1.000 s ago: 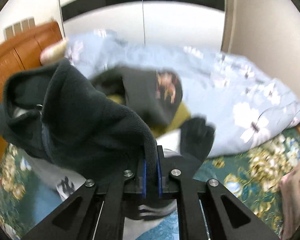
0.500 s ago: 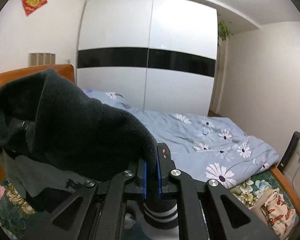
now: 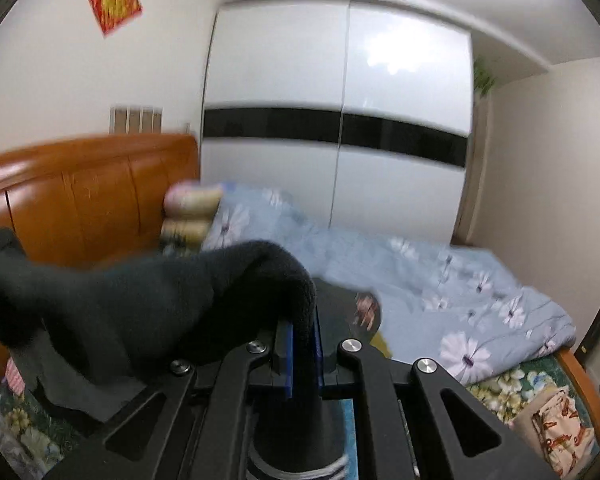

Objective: Fold clothes

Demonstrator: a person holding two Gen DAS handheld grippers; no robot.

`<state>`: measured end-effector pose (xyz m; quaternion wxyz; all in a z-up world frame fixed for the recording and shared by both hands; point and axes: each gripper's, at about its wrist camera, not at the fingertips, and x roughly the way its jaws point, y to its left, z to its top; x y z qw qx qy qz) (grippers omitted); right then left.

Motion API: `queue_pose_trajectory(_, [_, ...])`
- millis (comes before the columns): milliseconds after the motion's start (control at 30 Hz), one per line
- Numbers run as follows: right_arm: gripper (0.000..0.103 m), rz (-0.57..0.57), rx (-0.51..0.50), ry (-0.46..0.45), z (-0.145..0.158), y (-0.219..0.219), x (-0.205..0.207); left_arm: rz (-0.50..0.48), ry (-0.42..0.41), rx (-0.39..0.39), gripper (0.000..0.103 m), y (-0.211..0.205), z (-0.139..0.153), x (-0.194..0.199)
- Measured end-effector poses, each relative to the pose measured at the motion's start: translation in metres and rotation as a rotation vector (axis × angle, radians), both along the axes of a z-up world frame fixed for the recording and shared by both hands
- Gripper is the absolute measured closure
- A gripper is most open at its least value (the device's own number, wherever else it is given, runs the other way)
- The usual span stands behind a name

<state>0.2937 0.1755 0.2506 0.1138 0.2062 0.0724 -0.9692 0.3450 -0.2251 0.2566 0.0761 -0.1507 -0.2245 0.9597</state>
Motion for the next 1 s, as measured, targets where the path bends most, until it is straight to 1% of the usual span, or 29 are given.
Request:
queue_pose_trajectory(33, [0.095, -0.002, 0.014, -0.057, -0.013, -0.007, -0.017, 0.009, -0.057, 0.007, 0.097, -0.004, -0.016, -0.018])
queue_pose_trajectory(67, [0.095, -0.009, 0.026, -0.114, -0.033, -0.012, -0.034, 0.017, -0.112, 0.015, 0.097, -0.007, -0.032, -0.035])
queue_pose_trajectory(167, [0.095, -0.033, 0.058, -0.283, -0.093, -0.025, -0.083, 0.033, -0.256, 0.067, 0.097, -0.011, -0.099, -0.071])
queue_pose_trajectory(433, [0.095, -0.145, -0.003, -0.683, -0.264, -0.012, -0.169, 0.076, -0.638, 0.204, 0.097, -0.024, -0.276, -0.165])
queue_pose_trajectory(467, [0.095, -0.15, 0.012, -0.697, -0.271, -0.011, -0.175, 0.08, -0.679, 0.22, 0.097, -0.025, -0.296, -0.176])
queue_pose_trajectory(500, [0.095, -0.153, 0.03, -0.708, -0.275, -0.012, -0.183, 0.079, -0.682, 0.228, 0.097, -0.024, -0.3, -0.184])
queue_pose_trajectory(567, [0.095, -0.15, 0.057, -0.721, -0.277, -0.016, -0.197, 0.079, -0.681, 0.237, 0.097, -0.023, -0.298, -0.199])
queue_pose_trajectory(600, [0.095, -0.154, 0.059, -0.727, -0.281, -0.018, -0.201, 0.079, -0.679, 0.232, 0.097, -0.022, -0.294, -0.205])
queue_pose_trajectory(700, [0.095, -0.166, 0.065, -0.746, -0.292, -0.023, -0.215, 0.088, -0.692, 0.216, 0.097, -0.026, -0.29, -0.239])
queue_pose_trajectory(767, [0.095, -0.174, 0.07, -0.759, -0.299, -0.026, -0.224, 0.094, -0.726, 0.26, 0.097, -0.033, -0.305, -0.263])
queue_pose_trajectory(867, [0.095, -0.185, 0.076, -0.778, -0.309, -0.031, -0.237, 0.102, -0.785, 0.319, 0.097, -0.043, -0.334, -0.284])
queue_pose_trajectory(967, [0.093, -0.197, 0.082, -0.797, -0.32, -0.036, -0.251, 0.11, -0.881, 0.31, 0.097, -0.043, -0.37, -0.297])
queue_pose_trajectory(1000, [0.092, -0.201, 0.084, -0.803, -0.324, -0.038, -0.255, 0.111, -0.902, 0.306, 0.096, -0.043, -0.378, -0.299])
